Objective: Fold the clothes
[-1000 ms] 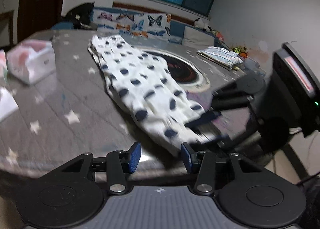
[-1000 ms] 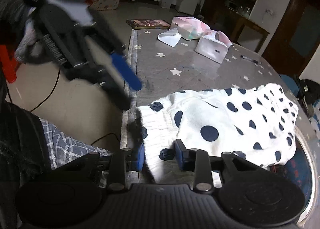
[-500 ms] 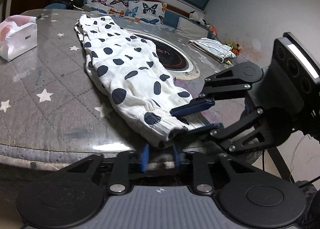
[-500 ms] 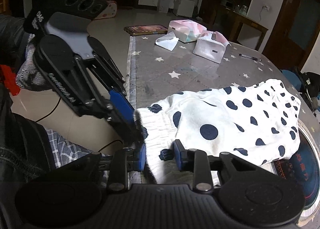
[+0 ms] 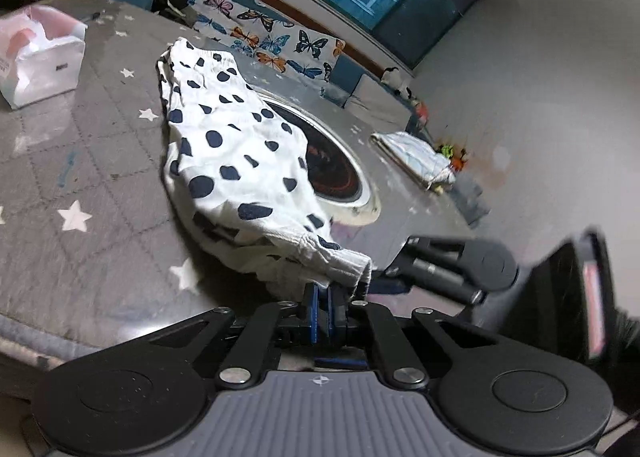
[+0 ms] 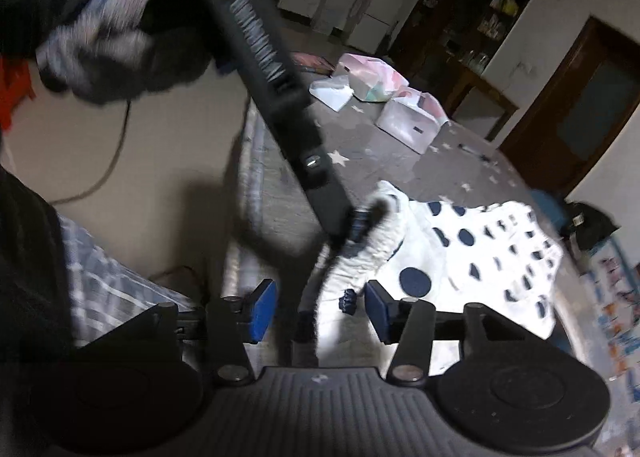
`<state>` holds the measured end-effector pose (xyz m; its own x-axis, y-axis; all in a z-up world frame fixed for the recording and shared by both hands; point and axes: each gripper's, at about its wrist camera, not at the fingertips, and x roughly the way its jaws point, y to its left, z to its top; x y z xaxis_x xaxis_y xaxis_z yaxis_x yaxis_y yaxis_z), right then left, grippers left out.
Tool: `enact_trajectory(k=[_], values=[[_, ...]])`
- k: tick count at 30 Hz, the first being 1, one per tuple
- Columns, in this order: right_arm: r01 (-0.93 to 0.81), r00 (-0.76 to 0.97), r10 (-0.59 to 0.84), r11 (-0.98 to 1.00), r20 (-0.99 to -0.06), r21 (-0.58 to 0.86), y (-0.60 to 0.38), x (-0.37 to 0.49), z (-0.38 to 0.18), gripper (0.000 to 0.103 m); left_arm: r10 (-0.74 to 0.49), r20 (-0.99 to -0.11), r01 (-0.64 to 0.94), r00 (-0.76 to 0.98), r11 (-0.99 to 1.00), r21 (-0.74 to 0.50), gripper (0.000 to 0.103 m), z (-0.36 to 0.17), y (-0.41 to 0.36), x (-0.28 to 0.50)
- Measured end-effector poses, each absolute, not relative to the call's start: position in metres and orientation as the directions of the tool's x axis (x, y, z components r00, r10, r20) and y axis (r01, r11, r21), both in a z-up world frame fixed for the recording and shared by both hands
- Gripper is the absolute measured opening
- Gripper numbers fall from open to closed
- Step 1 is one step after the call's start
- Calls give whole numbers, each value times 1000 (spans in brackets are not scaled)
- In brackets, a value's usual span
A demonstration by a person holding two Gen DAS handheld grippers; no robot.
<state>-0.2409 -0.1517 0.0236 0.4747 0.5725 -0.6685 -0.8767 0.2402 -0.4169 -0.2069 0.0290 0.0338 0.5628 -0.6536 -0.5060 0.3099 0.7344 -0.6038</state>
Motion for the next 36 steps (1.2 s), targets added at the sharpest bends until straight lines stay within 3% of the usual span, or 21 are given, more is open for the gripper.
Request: enact_trajectory(k=[1, 4, 8, 11, 13, 15, 19, 29, 36], values=[[-868, 490, 568, 245, -662, -433, -150, -241, 22, 46, -658, -501, 309, 562, 729, -611, 5, 35, 28, -205], [-850, 521, 558, 272, -646, -450, -148, -237, 21, 30, -663, -491, 321, 565, 725, -610, 5, 39, 27, -203], [-873, 487, 578, 338, -655, -351, -158, -221, 35, 19, -634, -497, 398, 593, 767, -504, 7, 46, 27, -216], [-885, 458, 594, 372, -661, -280, -168, -210, 45, 16, -570, -505, 448, 649, 822, -353, 19, 54, 26, -232], [-891, 443, 602, 382, -664, -247, -172, -204, 50, 16, -534, -506, 475, 677, 842, -255, 43, 55, 21, -238], [-895, 432, 608, 382, -666, -231, -174, -200, 53, 16, -499, -503, 496, 706, 855, -152, 50, 55, 15, -244], [-906, 417, 610, 340, -674, -253, -173, -202, 58, 16, -470, -494, 551, 732, 834, 23, 58, 51, -1, -244], [-924, 382, 587, 244, -714, -293, -169, -206, 61, 16, -433, -442, 613, 786, 642, 461, 60, 33, -39, -246], [-935, 353, 561, 192, -748, -297, -165, -204, 58, 16, -423, -429, 601, 798, 607, 519, 66, 24, -43, -241]])
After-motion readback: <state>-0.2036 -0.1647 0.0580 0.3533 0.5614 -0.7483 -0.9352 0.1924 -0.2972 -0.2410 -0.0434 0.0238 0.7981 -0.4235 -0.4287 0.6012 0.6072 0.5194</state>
